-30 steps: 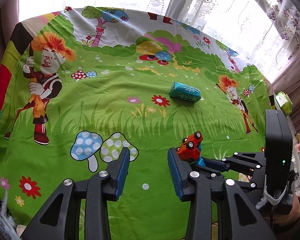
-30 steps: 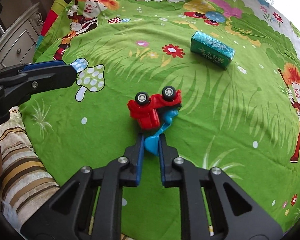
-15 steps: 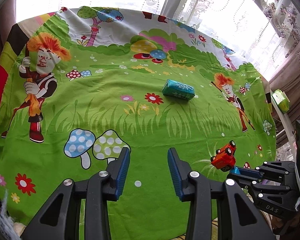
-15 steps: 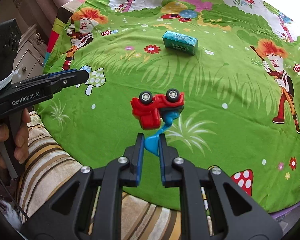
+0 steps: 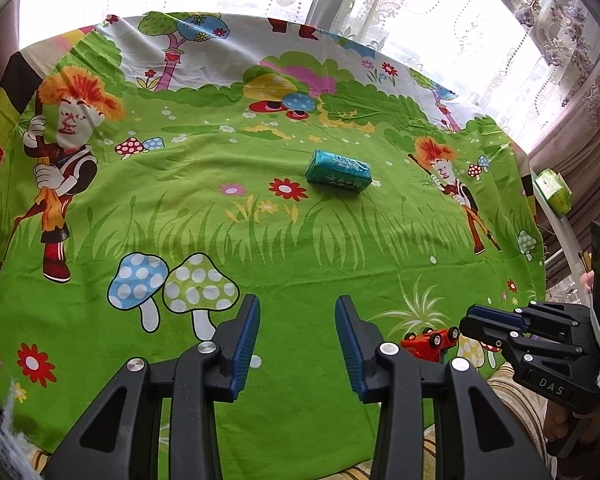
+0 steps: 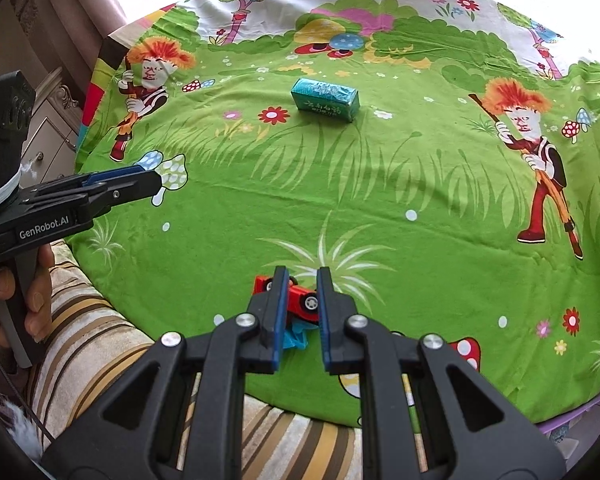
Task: Organize rigid objects
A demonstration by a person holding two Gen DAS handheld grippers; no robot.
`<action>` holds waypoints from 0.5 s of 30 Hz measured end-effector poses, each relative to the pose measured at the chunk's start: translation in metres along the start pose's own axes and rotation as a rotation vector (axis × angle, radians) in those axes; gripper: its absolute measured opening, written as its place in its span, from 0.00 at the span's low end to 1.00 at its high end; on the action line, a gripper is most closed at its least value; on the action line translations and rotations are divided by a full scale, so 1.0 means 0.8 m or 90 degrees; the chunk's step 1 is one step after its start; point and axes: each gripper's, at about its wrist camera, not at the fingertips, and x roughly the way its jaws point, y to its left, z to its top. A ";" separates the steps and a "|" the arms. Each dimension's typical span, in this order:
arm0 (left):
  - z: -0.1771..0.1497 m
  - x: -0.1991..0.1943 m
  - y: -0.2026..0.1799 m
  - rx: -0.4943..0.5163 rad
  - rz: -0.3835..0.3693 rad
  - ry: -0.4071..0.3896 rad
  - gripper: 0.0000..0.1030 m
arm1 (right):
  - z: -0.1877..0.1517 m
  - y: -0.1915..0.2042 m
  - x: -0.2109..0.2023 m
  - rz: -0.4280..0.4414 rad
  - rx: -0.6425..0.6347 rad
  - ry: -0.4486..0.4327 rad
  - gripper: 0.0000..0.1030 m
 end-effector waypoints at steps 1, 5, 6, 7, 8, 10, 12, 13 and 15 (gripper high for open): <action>0.000 0.001 0.001 0.000 0.000 0.001 0.40 | -0.004 0.004 -0.002 0.005 -0.018 0.009 0.17; -0.002 0.006 0.000 -0.004 -0.005 0.008 0.40 | -0.017 0.015 -0.001 0.015 -0.048 0.028 0.17; -0.003 0.007 -0.002 -0.001 -0.006 0.009 0.40 | -0.017 0.012 0.004 0.006 -0.042 0.030 0.17; -0.004 0.006 -0.004 0.002 -0.007 0.009 0.40 | -0.017 0.010 0.010 -0.007 -0.040 0.033 0.17; -0.004 0.006 -0.005 0.005 -0.007 0.008 0.40 | -0.016 0.007 0.015 -0.016 -0.037 0.037 0.17; -0.004 0.005 -0.006 0.007 -0.007 0.006 0.40 | -0.012 0.001 0.022 -0.019 -0.029 0.032 0.17; -0.003 0.006 -0.005 0.003 -0.008 0.008 0.40 | -0.003 -0.004 0.025 -0.019 -0.028 0.033 0.17; -0.003 0.007 -0.004 0.002 -0.008 0.010 0.40 | 0.001 -0.005 0.028 -0.020 -0.028 0.035 0.17; -0.004 0.009 -0.004 0.003 -0.008 0.012 0.40 | 0.011 -0.007 0.035 -0.026 -0.036 0.039 0.17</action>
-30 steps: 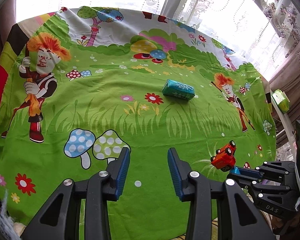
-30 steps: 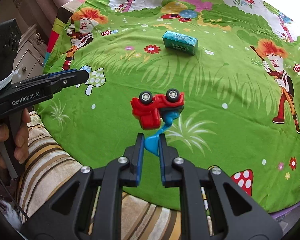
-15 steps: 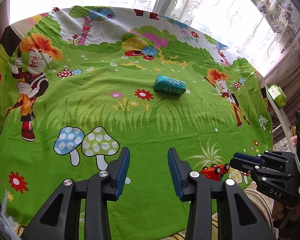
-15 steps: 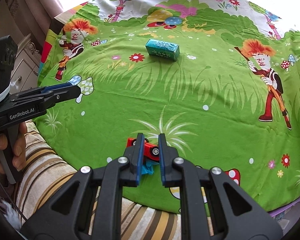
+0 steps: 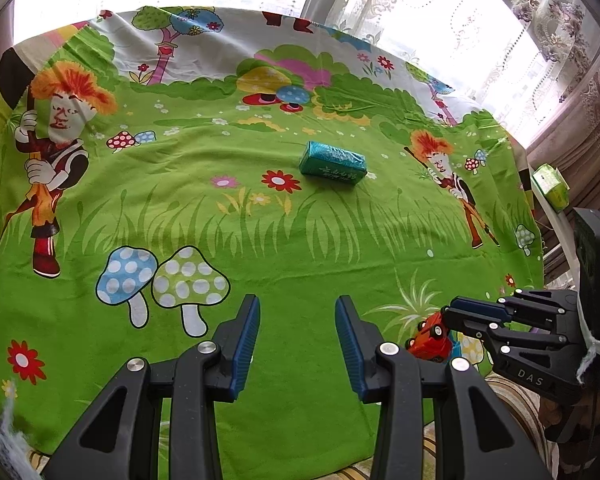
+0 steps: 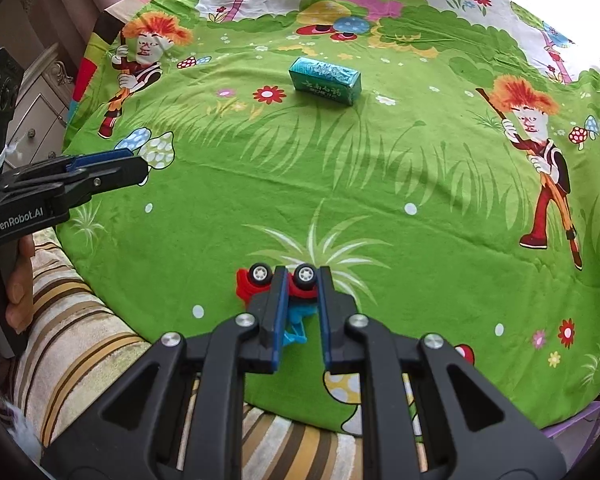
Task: Organize rigid objects
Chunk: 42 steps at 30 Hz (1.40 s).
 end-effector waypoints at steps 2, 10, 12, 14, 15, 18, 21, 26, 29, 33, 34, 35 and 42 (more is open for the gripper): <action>0.000 0.001 -0.001 0.002 0.000 0.002 0.40 | 0.011 -0.003 0.009 -0.009 0.001 0.010 0.17; 0.000 0.002 0.006 -0.011 -0.001 0.000 0.40 | 0.019 0.004 0.022 0.012 0.010 -0.007 0.17; 0.000 0.001 0.008 -0.013 -0.002 0.000 0.40 | 0.014 -0.002 0.001 0.014 0.032 -0.028 0.19; 0.000 0.001 0.008 -0.011 -0.003 -0.002 0.40 | 0.002 -0.010 -0.019 -0.006 0.058 -0.039 0.22; 0.000 0.001 0.007 -0.011 -0.004 -0.003 0.40 | -0.007 -0.014 -0.027 -0.022 0.072 -0.037 0.22; -0.002 0.000 0.004 -0.009 -0.006 -0.004 0.40 | -0.033 -0.021 -0.035 -0.038 0.092 -0.019 0.23; -0.004 0.001 -0.001 -0.006 -0.006 -0.003 0.40 | -0.043 -0.025 -0.026 -0.037 0.102 -0.007 0.28; -0.007 -0.002 -0.006 -0.001 -0.005 -0.006 0.40 | -0.044 -0.006 -0.018 -0.033 0.075 -0.001 0.29; -0.007 -0.001 -0.005 -0.003 -0.007 -0.006 0.40 | -0.040 0.007 -0.016 -0.041 0.055 -0.002 0.29; -0.008 0.000 -0.005 -0.002 -0.010 -0.003 0.40 | -0.033 0.019 -0.011 -0.047 0.041 -0.003 0.29; -0.008 0.000 -0.005 -0.004 -0.011 -0.003 0.40 | -0.030 0.021 -0.010 -0.047 0.039 -0.004 0.30; -0.007 0.000 -0.005 -0.004 -0.012 -0.003 0.40 | -0.027 0.025 -0.010 -0.048 0.034 -0.006 0.30; 0.023 0.004 0.001 0.009 0.009 -0.008 0.40 | -0.011 0.062 0.008 -0.004 -0.013 0.011 0.54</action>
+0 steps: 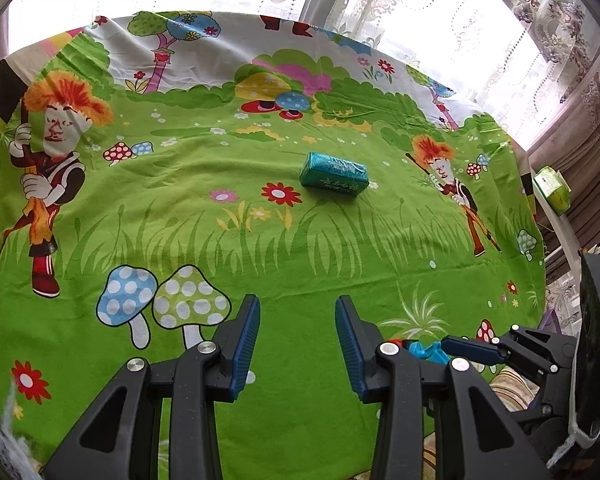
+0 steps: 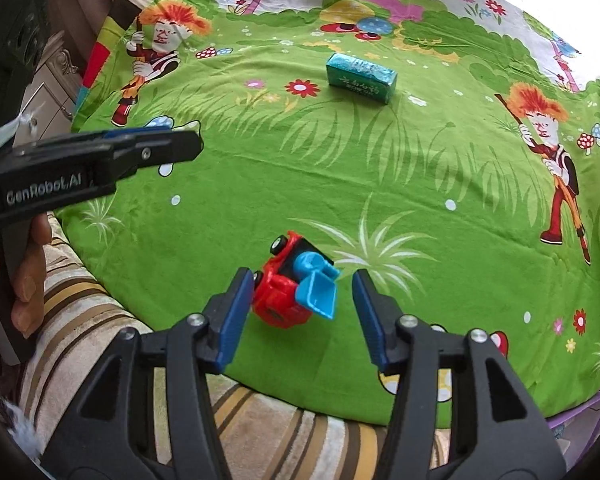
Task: Organize rigid objects
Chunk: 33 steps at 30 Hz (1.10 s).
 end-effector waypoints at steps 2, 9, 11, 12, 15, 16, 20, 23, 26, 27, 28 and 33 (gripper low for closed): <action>0.019 0.004 0.003 0.004 0.006 -0.002 0.40 | 0.000 0.001 0.012 0.013 0.006 0.016 0.54; 0.079 0.058 -0.026 0.057 0.020 -0.017 0.78 | -0.005 -0.004 0.000 0.031 0.026 -0.013 0.60; 0.094 0.081 -0.040 0.068 0.012 0.001 0.78 | -0.006 -0.008 0.001 0.037 0.035 -0.014 0.62; 0.101 0.090 -0.045 0.067 0.003 0.007 0.78 | -0.006 -0.008 0.002 0.040 0.037 -0.015 0.62; 0.121 0.118 -0.062 0.060 -0.003 0.020 0.87 | -0.004 -0.008 0.004 0.049 0.038 -0.014 0.62; 0.127 0.128 -0.066 0.059 0.003 0.025 0.88 | -0.005 -0.009 0.003 0.050 0.040 -0.018 0.62; 0.140 0.165 -0.075 0.049 0.033 0.058 0.89 | -0.011 -0.023 -0.006 0.047 0.077 -0.037 0.69; 0.142 0.191 -0.076 0.046 0.064 0.098 0.86 | -0.015 -0.027 -0.010 0.045 0.090 -0.042 0.72; 0.139 0.195 -0.074 0.067 0.063 0.097 0.73 | -0.017 -0.026 -0.014 0.046 0.090 -0.049 0.72; 0.136 0.191 -0.073 0.072 0.066 0.094 0.72 | -0.017 -0.025 -0.015 0.047 0.087 -0.051 0.72; 0.133 0.186 -0.071 0.074 0.061 0.091 0.72 | -0.017 -0.023 -0.016 0.046 0.083 -0.054 0.72; 0.114 0.138 -0.045 0.056 0.071 0.074 0.72 | -0.014 -0.016 -0.029 0.047 0.080 -0.087 0.71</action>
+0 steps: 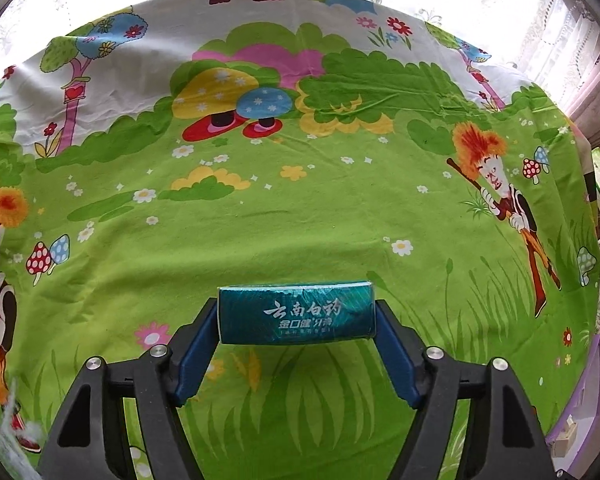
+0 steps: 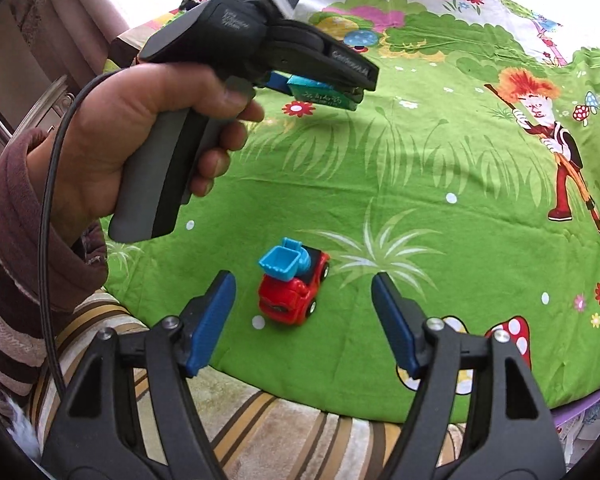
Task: Organize rigid objects
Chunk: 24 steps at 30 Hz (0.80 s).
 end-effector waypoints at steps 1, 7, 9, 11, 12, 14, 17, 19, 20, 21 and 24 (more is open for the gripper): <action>-0.008 -0.010 0.007 -0.006 0.001 -0.004 0.72 | 0.001 0.002 0.000 0.000 -0.001 0.000 0.69; -0.058 -0.071 0.033 -0.029 -0.004 -0.046 0.72 | 0.006 0.021 0.009 -0.008 -0.027 0.005 0.45; -0.074 -0.087 0.040 -0.041 -0.007 -0.060 0.72 | 0.005 0.025 0.012 -0.011 -0.030 0.010 0.42; -0.087 -0.098 0.045 -0.050 -0.006 -0.070 0.72 | 0.005 0.026 0.015 -0.012 -0.031 0.014 0.37; -0.093 -0.102 0.048 -0.056 -0.005 -0.075 0.72 | 0.005 0.027 0.014 -0.013 -0.032 0.014 0.33; -0.103 -0.109 0.052 -0.069 -0.010 -0.081 0.72 | 0.005 0.028 0.016 -0.017 -0.034 0.016 0.30; -0.116 -0.116 0.053 -0.074 -0.019 -0.083 0.72 | 0.005 0.028 0.017 -0.021 -0.033 0.017 0.23; -0.123 -0.121 0.053 -0.076 -0.020 -0.088 0.72 | 0.006 0.027 0.016 -0.021 -0.031 0.012 0.21; -0.126 -0.122 0.053 -0.079 -0.024 -0.089 0.72 | 0.006 0.026 0.015 -0.022 -0.030 0.010 0.21; -0.128 -0.123 0.054 -0.082 -0.027 -0.088 0.72 | 0.006 0.025 0.014 -0.021 -0.029 0.008 0.21; -0.137 -0.129 0.053 -0.086 -0.033 -0.091 0.72 | 0.006 0.024 0.004 -0.024 -0.029 -0.006 0.20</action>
